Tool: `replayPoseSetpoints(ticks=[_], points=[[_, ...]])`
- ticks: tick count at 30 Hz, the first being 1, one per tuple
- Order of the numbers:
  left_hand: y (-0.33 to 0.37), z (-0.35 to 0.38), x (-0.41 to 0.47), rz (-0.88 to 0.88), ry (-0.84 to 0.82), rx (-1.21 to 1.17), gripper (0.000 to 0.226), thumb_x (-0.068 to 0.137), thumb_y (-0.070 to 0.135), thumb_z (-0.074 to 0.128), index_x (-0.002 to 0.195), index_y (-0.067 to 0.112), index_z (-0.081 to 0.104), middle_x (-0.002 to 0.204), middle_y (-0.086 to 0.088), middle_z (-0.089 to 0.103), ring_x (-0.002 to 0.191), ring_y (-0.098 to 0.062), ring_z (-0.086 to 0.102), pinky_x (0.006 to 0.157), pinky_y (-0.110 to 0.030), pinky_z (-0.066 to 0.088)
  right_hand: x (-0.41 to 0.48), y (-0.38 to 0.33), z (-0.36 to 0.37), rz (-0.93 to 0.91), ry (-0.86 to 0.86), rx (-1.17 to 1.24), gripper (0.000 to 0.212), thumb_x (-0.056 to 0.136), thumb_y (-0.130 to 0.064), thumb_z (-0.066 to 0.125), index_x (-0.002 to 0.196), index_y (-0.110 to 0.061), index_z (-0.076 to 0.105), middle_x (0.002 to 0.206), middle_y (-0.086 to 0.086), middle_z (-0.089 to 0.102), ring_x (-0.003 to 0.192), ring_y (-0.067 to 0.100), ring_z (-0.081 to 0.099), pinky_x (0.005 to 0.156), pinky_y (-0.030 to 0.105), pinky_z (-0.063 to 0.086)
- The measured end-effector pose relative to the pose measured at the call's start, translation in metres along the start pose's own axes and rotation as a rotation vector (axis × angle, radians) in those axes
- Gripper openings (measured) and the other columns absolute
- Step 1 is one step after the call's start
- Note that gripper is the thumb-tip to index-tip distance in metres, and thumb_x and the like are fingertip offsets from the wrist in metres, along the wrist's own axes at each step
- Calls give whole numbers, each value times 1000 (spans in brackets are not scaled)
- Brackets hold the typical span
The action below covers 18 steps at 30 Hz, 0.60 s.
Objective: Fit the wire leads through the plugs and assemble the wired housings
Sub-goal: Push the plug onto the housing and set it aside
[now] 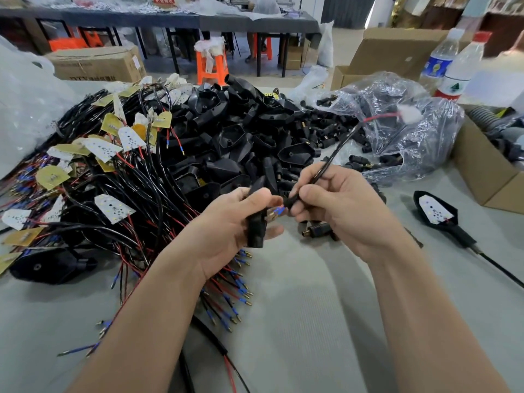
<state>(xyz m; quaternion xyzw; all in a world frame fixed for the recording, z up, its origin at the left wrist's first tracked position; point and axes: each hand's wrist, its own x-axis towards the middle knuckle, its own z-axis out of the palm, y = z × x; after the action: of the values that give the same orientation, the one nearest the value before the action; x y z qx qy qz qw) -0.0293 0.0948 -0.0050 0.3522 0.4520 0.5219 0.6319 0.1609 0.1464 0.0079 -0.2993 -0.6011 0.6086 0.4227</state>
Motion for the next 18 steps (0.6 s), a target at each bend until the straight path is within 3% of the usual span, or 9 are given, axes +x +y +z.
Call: replayPoseSetpoints(ticks=[4, 6, 8, 12, 18], points=[[-5, 4, 3, 4, 37, 24, 61, 90, 37, 63, 132, -7, 59, 129, -22, 69, 119, -28, 69, 83, -36, 62, 4, 5, 14, -86, 131, -95, 24, 91, 13, 59, 90, -11, 56, 73, 21, 62, 54, 17, 59, 52, 27, 48], [-8, 5, 5, -22, 32, 8, 44, 103, 36, 54, 126, 1, 66, 121, -16, 74, 111, -23, 73, 80, -37, 63, 5, 8, 18, -103, 126, -201, 23, 86, 9, 65, 86, -13, 59, 63, 15, 62, 50, 16, 58, 49, 23, 45], [-10, 4, 6, -35, 22, 18, 40, 107, 37, 49, 125, 8, 70, 118, -12, 76, 105, -21, 75, 75, -34, 63, 5, 11, 20, -98, 123, -342, 21, 83, 4, 70, 83, -16, 62, 56, 4, 62, 48, 16, 59, 46, 19, 43], [-12, 3, 6, -14, 1, 68, 38, 107, 40, 49, 124, 16, 72, 118, -6, 77, 108, -18, 74, 77, -28, 61, 3, 10, 20, -66, 103, -467, 16, 81, -5, 72, 79, -20, 66, 53, -1, 61, 46, 15, 57, 42, 18, 41], [-12, 1, 5, 84, -44, 98, 39, 96, 45, 55, 124, 25, 75, 124, -6, 74, 111, -21, 72, 86, -30, 60, 0, 5, 22, -1, 44, -420, 9, 80, -9, 73, 77, -16, 70, 48, 5, 61, 39, 12, 47, 40, 20, 37]])
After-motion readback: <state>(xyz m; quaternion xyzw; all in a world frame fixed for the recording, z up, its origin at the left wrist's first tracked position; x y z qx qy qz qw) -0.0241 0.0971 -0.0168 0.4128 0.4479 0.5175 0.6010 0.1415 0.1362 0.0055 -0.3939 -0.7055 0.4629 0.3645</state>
